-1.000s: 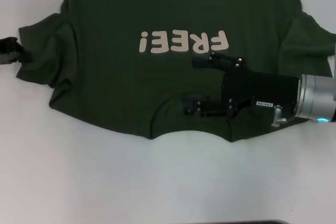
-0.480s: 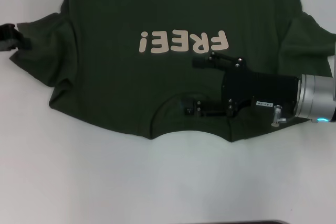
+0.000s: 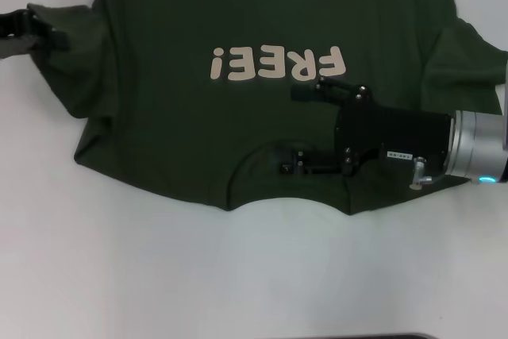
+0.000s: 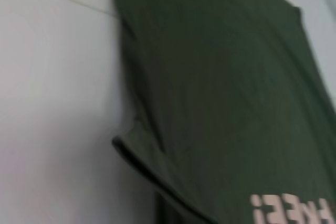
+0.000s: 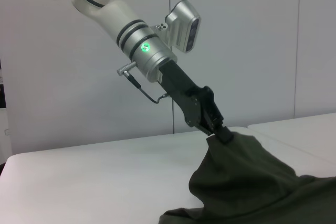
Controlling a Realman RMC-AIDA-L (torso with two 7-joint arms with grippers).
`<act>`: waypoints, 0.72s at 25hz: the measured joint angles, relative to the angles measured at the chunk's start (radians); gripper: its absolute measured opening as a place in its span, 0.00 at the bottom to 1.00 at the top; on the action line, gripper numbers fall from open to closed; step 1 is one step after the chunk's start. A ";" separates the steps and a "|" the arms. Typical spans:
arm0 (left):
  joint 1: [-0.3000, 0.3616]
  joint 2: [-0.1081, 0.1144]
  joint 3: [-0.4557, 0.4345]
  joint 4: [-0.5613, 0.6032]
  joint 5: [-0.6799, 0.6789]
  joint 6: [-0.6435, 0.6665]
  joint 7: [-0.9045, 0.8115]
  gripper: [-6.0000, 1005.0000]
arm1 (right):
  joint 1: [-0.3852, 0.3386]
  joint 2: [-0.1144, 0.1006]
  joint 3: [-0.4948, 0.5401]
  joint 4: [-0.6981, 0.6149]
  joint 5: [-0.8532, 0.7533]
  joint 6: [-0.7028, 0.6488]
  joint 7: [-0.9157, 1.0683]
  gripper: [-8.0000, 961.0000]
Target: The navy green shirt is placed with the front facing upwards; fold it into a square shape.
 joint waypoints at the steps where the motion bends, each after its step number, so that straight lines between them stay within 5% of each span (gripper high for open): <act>1: -0.001 -0.002 0.000 -0.002 -0.016 0.011 0.008 0.01 | 0.000 0.000 0.000 0.000 0.000 0.000 0.000 0.96; 18: -0.063 -0.067 0.007 -0.071 -0.063 -0.125 0.037 0.01 | 0.006 0.000 -0.001 0.002 0.001 0.004 -0.002 0.96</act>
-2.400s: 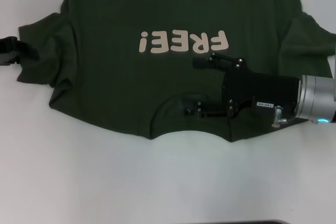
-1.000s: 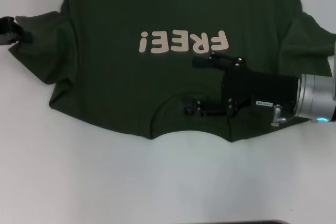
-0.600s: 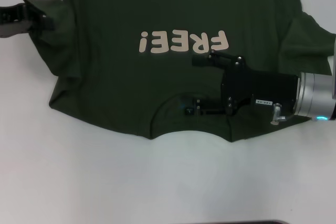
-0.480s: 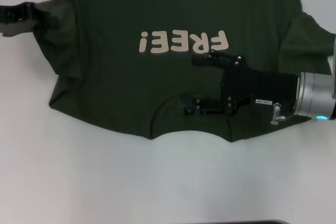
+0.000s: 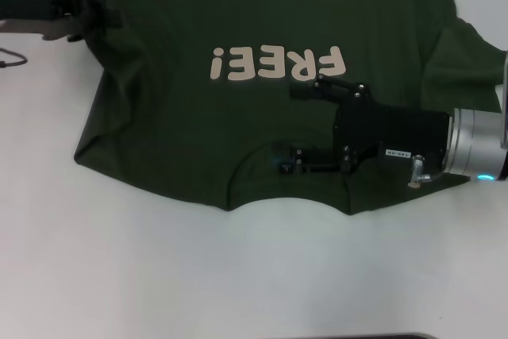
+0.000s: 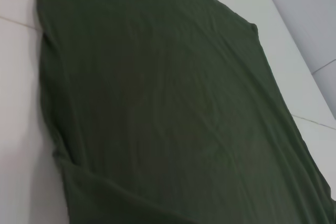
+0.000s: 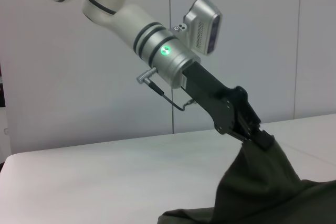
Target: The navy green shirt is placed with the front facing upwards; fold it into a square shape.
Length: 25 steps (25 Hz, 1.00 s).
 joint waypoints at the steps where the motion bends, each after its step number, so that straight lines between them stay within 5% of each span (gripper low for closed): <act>1: -0.006 0.000 0.000 -0.009 0.000 -0.009 0.002 0.01 | 0.000 0.000 0.000 0.000 0.000 0.000 0.000 0.96; 13: -0.052 -0.054 0.016 -0.059 -0.001 -0.115 0.016 0.01 | -0.003 0.000 -0.001 0.001 0.001 -0.001 0.000 0.96; 25: -0.082 -0.081 0.046 -0.113 -0.001 -0.209 0.028 0.01 | -0.007 0.000 -0.006 0.001 0.000 -0.002 0.000 0.96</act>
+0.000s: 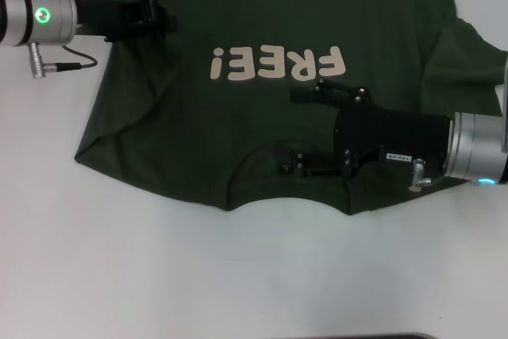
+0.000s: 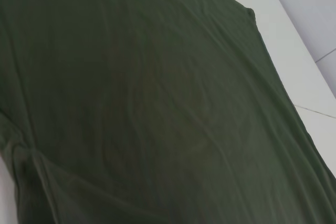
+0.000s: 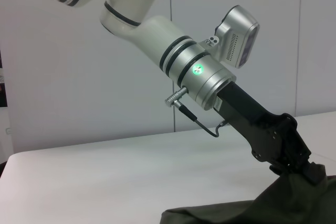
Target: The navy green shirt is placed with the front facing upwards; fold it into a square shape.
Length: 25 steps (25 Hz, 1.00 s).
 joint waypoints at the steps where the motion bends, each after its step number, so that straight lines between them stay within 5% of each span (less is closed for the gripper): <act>1: -0.001 -0.001 0.001 -0.001 0.000 -0.004 0.000 0.01 | 0.000 0.000 0.000 0.000 0.000 0.000 0.000 0.96; 9: -0.011 -0.011 0.010 -0.018 0.005 -0.045 -0.008 0.01 | -0.001 0.000 0.001 0.000 0.000 -0.001 0.000 0.96; 18: -0.015 -0.018 0.060 0.010 0.002 -0.047 -0.018 0.33 | -0.001 0.000 0.001 0.000 0.000 -0.002 0.003 0.96; 25: 0.045 -0.008 0.048 0.119 0.000 -0.036 -0.032 0.57 | -0.001 0.000 0.005 0.001 0.000 0.000 0.004 0.97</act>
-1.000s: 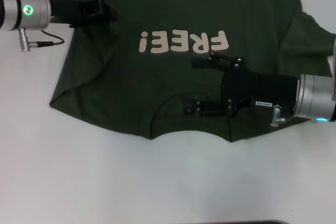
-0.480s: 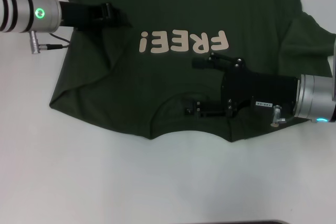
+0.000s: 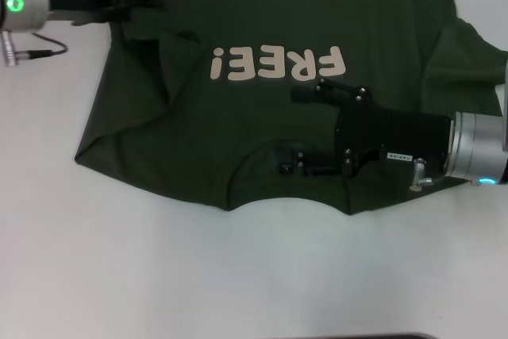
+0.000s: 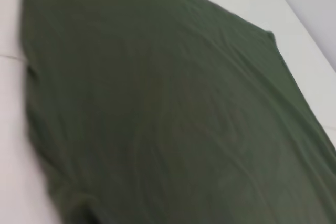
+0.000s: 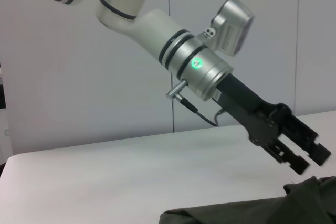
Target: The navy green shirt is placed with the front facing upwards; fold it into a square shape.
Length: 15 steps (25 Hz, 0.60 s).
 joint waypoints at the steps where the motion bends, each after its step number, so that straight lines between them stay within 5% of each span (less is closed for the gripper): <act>1: 0.007 0.008 0.000 0.000 0.001 -0.005 -0.007 0.59 | 0.000 0.000 0.001 0.000 0.000 0.000 0.000 0.97; 6: 0.016 0.039 0.007 -0.054 0.005 -0.063 -0.040 0.69 | 0.006 0.001 -0.001 0.006 0.000 0.000 -0.003 0.97; 15: -0.022 0.046 0.030 -0.150 0.009 -0.087 -0.044 0.86 | 0.006 0.000 0.002 0.008 0.000 0.001 -0.005 0.97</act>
